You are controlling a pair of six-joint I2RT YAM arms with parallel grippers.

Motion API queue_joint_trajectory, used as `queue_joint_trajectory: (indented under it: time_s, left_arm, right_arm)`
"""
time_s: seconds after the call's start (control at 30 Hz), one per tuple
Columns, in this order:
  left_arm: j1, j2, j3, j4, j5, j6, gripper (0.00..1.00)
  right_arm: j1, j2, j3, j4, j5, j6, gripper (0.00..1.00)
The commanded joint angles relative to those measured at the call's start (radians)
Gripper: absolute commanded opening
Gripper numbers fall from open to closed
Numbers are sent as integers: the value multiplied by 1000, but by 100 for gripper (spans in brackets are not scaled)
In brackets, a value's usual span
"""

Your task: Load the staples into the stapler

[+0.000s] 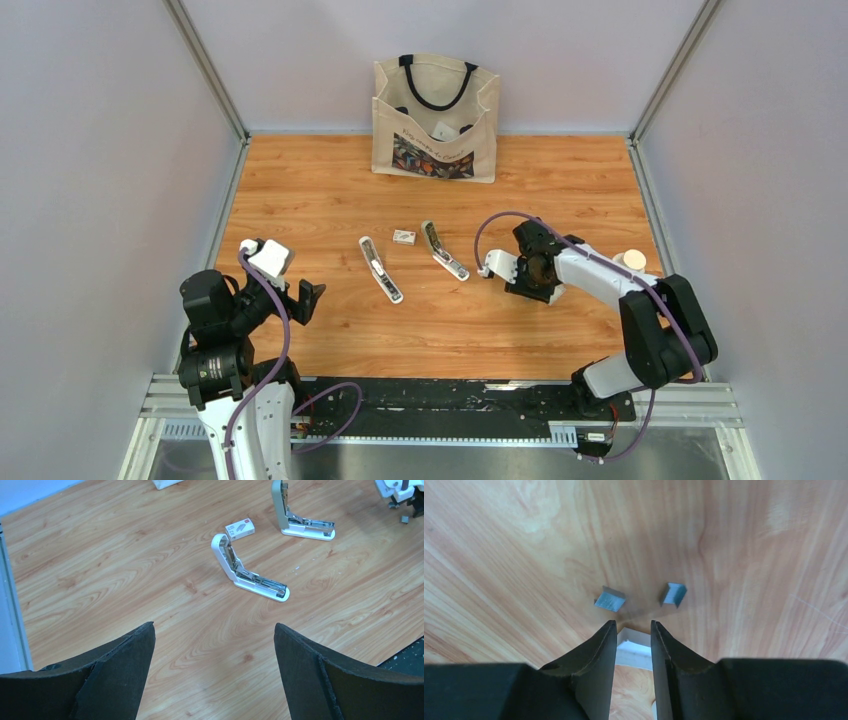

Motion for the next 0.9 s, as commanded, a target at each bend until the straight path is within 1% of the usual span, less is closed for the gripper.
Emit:
queue_joint_trajectory:
  time_s: [0.0,0.23,0.43,0.7,0.87]
  left_arm:
    - [13,0,-2,22,22,0,96]
    - [13,4,-2,21,24,1,96]
    - [13,4,-2,22,24,1,96]
    - [13,6,-2,21,24,3,96]
    - [13,6,-2,22,27,1,96]
  right_arm:
    - [27,-26,-26,35,68,-9,35]
    - [58,-18,-43,72,64,31,36]
    - [96,29,-46,148,122,68,36]
    - [142,37,-14,107,114,88,39]
    - [142,36,-15,137,127,91,40]
